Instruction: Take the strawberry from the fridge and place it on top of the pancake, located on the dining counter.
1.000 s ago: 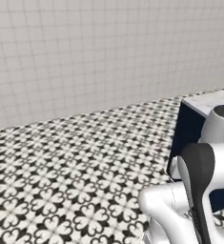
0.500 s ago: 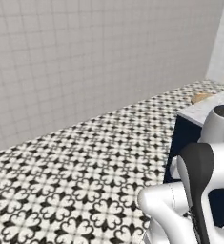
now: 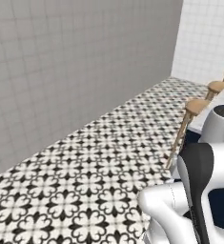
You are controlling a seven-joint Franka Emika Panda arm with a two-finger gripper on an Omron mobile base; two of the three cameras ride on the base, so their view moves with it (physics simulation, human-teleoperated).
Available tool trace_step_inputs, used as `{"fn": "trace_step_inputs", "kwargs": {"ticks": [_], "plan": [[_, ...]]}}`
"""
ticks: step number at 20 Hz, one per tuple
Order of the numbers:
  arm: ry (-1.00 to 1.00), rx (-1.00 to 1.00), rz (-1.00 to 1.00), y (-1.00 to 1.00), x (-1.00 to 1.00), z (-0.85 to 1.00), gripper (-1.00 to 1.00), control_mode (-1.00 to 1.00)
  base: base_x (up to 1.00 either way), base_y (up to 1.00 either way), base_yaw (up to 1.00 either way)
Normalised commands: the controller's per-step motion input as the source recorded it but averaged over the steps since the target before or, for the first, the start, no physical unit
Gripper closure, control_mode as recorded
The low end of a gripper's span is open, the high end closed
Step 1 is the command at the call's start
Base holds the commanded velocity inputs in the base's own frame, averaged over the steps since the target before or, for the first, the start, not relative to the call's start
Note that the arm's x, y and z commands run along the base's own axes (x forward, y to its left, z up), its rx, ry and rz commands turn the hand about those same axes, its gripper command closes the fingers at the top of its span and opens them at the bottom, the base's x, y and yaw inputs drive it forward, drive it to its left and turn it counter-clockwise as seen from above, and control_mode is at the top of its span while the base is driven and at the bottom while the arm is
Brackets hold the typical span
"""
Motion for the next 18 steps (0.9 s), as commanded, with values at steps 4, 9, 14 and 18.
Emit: {"fn": "trace_step_inputs", "kwargs": {"ticks": [4, 9, 14, 18], "plan": [[0.00, 0.00, 0.00, 0.00, 0.00, 0.00, 1.00, 1.00, 1.00, 0.84, -0.49], [0.00, 0.00, 0.00, 0.00, 0.00, 0.00, 1.00, 1.00, 1.00, 0.85, -0.56], [0.00, 0.00, 0.00, 0.00, 0.00, 0.00, 1.00, 1.00, 1.00, 0.91, -0.53], [0.00, 0.00, 0.00, 0.00, 0.00, 0.00, 1.00, 1.00, 0.97, 0.99, -0.44]]}}
